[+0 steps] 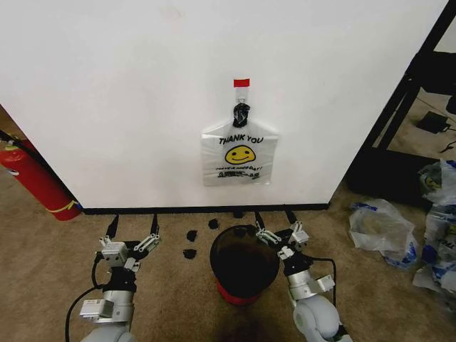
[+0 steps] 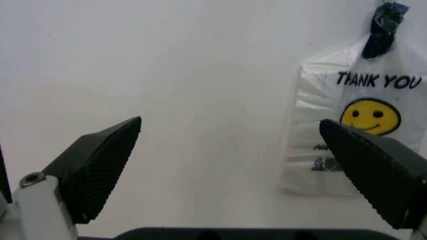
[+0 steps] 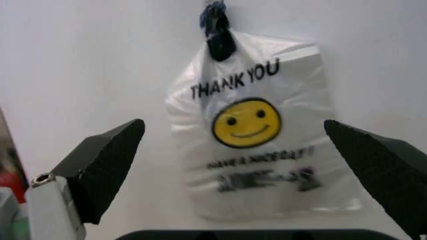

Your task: Pick up the garbage bag from the wall and place it over the trash bin.

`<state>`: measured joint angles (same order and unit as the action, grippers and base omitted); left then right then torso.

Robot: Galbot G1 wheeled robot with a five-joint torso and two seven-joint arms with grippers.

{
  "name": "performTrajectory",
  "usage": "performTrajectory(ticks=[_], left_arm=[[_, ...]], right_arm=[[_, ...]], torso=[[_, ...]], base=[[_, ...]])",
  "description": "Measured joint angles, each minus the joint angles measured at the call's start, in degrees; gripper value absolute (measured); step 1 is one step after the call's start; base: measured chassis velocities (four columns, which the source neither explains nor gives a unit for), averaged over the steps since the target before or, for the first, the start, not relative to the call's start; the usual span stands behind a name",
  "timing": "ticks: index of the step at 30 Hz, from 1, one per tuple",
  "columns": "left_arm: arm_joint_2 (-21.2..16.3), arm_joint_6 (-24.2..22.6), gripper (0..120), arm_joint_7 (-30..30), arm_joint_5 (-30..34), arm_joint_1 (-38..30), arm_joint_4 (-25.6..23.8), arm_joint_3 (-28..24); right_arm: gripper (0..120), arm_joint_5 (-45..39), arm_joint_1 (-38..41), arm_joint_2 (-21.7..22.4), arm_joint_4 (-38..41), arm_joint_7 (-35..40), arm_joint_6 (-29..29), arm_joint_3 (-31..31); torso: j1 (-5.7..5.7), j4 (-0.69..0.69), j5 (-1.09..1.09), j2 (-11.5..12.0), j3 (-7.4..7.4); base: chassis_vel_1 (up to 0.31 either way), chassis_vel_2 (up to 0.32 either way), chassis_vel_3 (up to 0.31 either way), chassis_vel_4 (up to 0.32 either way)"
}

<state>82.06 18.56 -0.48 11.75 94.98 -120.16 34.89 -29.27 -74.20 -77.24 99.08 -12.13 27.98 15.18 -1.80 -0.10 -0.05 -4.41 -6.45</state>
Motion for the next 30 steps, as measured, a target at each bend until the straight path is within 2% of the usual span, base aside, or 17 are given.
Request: performTrajectory(ticks=[4, 7, 9, 14, 20, 30], left_arm=[[0.65, 0.03, 100, 0.00, -0.85, 0.43, -0.67, 0.62], [1.20, -0.01, 100, 0.06, -1.65, 0.74, -1.08, 0.64], [1.32, -0.03, 100, 0.07, -1.77, 0.74, -1.08, 0.64], [1.96, -0.28, 100, 0.14, -2.29, 0.54, -0.44, 1.11], [1.72, -0.76, 100, 0.15, -2.30, -0.20, 0.82, 1.80], [1.92, -0.39, 100, 0.14, -2.42, -0.43, 2.11, 1.80]], right_arm=[[100, -14.79, 8.26, 0.80, -3.90, -5.33, -3.30, -3.89], [100, -27.41, 15.59, 0.48, -8.76, -9.72, -7.99, -6.30], [100, -29.33, 16.83, 0.29, -9.81, -10.45, -8.73, -6.64], [100, -41.67, 28.02, -2.37, -19.82, -17.31, -13.36, -8.31], [100, -46.45, 35.80, -5.42, -27.23, -21.64, -14.76, -8.65], [100, -46.09, 42.65, -8.45, -36.12, -24.27, -16.01, -6.90]], torso=[[-0.01, 0.03, 0.01, 0.00, 0.00], [-0.01, 0.02, 0.00, 0.00, 0.00], [-0.01, 0.01, 0.00, 0.00, -0.01], [-0.01, 0.02, 0.00, 0.00, -0.01], [-0.01, 0.01, -0.01, 0.00, -0.01], [0.00, 0.00, 0.00, 0.00, 0.00]], base=[[0.000, 0.000, 0.000, 0.000], [0.000, 0.000, 0.000, 0.000], [0.000, 0.000, 0.000, 0.000], [0.000, 0.000, 0.000, 0.000], [0.000, 0.000, 0.000, 0.000], [0.000, 0.000, 0.000, 0.000]])
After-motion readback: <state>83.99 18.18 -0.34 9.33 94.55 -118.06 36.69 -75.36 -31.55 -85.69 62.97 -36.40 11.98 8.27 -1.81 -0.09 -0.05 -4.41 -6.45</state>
